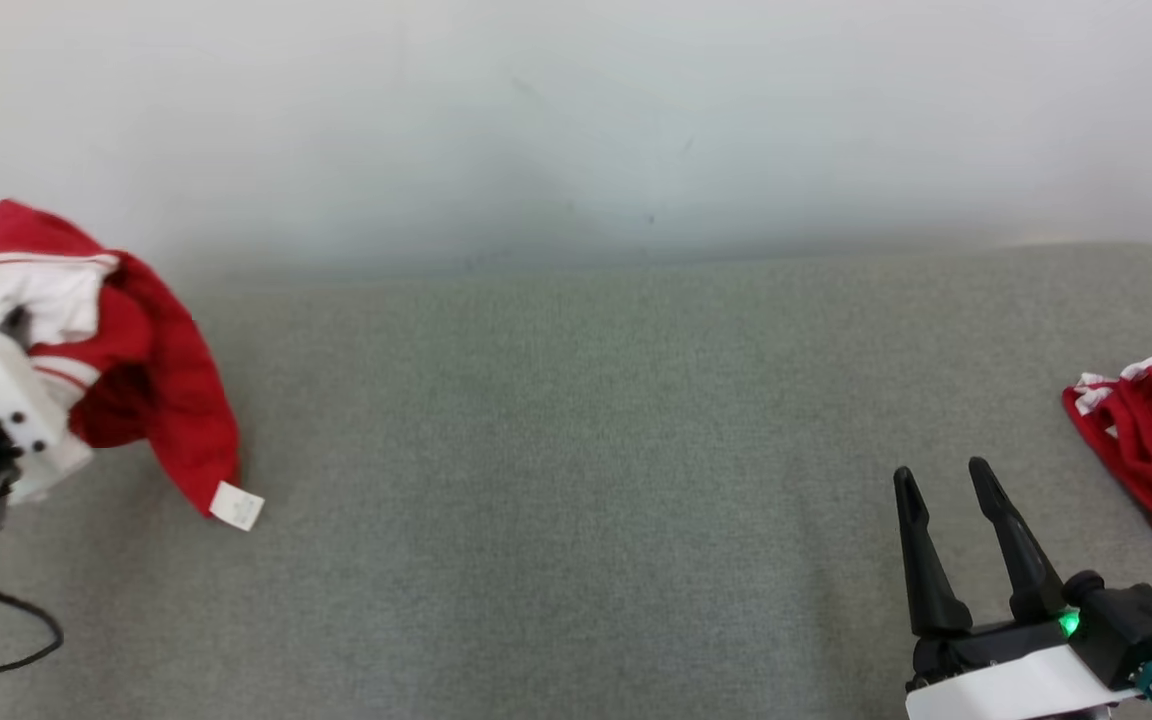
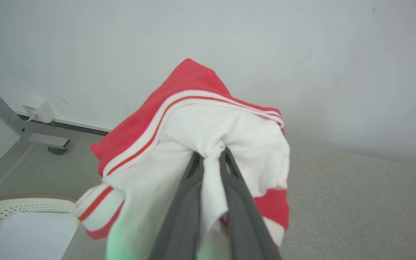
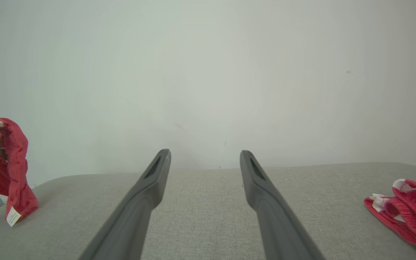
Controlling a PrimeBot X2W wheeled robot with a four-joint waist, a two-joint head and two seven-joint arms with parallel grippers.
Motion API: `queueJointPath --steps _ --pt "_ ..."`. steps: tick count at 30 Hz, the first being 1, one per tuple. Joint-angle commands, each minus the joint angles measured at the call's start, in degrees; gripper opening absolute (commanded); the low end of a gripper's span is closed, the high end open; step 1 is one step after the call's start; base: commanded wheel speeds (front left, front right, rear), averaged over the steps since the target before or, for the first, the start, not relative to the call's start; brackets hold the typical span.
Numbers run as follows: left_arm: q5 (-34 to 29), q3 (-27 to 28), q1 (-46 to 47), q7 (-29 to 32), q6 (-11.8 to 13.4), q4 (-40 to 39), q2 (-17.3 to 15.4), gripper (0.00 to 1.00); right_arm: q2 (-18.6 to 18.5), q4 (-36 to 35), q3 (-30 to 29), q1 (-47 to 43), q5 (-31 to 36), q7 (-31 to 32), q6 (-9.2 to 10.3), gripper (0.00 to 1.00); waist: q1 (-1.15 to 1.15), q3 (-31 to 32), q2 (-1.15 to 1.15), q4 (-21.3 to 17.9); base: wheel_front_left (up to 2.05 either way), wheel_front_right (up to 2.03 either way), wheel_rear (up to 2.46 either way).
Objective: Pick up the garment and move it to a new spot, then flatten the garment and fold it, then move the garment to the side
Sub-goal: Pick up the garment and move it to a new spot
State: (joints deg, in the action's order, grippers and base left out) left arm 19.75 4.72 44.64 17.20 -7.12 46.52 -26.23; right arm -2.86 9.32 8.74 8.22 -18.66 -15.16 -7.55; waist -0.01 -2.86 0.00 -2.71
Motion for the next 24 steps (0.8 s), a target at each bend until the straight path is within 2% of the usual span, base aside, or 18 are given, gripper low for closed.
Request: queueJointPath --steps 1,7,13,20,24 --pt "0.8 -0.7 -1.0 0.5 -0.2 -1.8 0.4 0.0 -0.1 0.2 -0.3 -1.0 -0.2 0.0 0.14 1.0 0.01 2.6 0.0 -0.4 0.0 0.0 0.0" --pt "2.7 -4.7 -3.3 4.3 -0.4 -14.8 3.6 0.0 -0.3 -0.6 -1.4 -2.0 0.4 0.0 0.14 1.0 0.01 4.4 0.0 -2.0 0.0 0.0 0.0" --pt "6.7 -6.4 -6.7 8.3 -0.4 -28.1 5.7 0.0 -0.6 -1.4 -1.4 -2.2 0.5 0.0 0.14 1.0 0.01 4.6 0.0 -4.9 0.0 0.0 0.0" --pt "10.6 -8.2 -10.5 11.3 -0.4 -36.5 8.7 0.0 -0.9 -2.3 -2.6 -1.9 0.5 0.0 0.14 1.0 0.01 3.7 0.0 -8.7 0.0 0.0 0.0" --pt "10.6 -9.8 -13.8 9.5 0.0 -38.8 10.9 0.0 -0.9 -3.0 -3.7 -1.6 0.8 0.0 0.14 1.0 0.01 2.5 0.0 -10.8 0.0 0.0 0.0"
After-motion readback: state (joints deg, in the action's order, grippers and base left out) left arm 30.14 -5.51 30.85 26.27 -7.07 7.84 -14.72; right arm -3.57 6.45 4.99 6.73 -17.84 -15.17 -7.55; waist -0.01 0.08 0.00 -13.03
